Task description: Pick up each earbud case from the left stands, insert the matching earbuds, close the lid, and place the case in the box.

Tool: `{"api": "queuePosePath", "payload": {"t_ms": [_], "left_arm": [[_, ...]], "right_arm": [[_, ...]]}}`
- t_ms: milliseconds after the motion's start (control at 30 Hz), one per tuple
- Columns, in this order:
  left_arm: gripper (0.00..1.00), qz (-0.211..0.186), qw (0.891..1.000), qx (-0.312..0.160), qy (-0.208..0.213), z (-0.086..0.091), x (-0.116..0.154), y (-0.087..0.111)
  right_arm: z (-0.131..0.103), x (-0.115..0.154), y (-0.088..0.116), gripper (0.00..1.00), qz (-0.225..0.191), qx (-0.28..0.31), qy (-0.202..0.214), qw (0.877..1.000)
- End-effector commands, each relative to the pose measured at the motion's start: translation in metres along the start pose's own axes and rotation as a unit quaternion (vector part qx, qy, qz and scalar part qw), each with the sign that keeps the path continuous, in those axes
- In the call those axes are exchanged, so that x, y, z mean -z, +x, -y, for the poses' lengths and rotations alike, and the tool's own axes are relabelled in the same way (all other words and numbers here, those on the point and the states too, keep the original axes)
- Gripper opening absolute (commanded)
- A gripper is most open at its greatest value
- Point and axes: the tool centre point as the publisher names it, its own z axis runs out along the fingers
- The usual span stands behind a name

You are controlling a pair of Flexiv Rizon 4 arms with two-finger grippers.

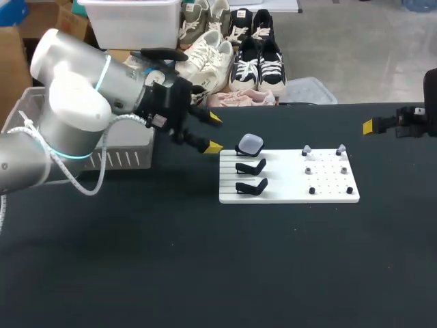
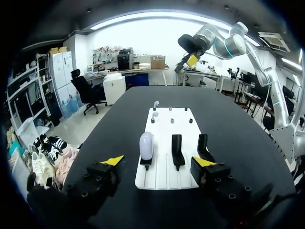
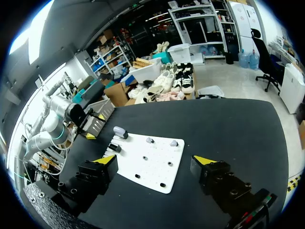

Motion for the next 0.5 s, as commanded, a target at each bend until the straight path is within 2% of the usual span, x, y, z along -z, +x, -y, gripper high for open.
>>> {"api": "queuePosePath", "payload": {"t_ms": [33,167,267,300,500], "left_arm": [[0.91,0.002,0.999,0.003,0.033,-0.008,-0.009,0.0],[0.88,0.003,0.999,0.004,0.037,-0.01,-0.018,0.002],[0.97,0.001,0.999,0.006,0.033,-0.014,-0.025,0.003],[0.98,0.001,0.999,0.005,0.033,-0.016,-0.026,0.003],[0.94,0.007,0.999,0.011,0.035,-0.023,-0.034,0.001]], "right_arm": [[0.001,0.0,0.0,1.0,-0.001,0.001,-0.002,1.0],[0.001,0.0,0.0,1.0,-0.001,0.001,-0.002,1.0],[0.001,0.0,0.0,1.0,-0.001,0.001,-0.002,1.0],[0.001,0.0,0.0,1.0,-0.001,0.001,-0.002,1.0],[0.001,0.0,0.0,1.0,-0.001,0.001,-0.002,1.0]]}}
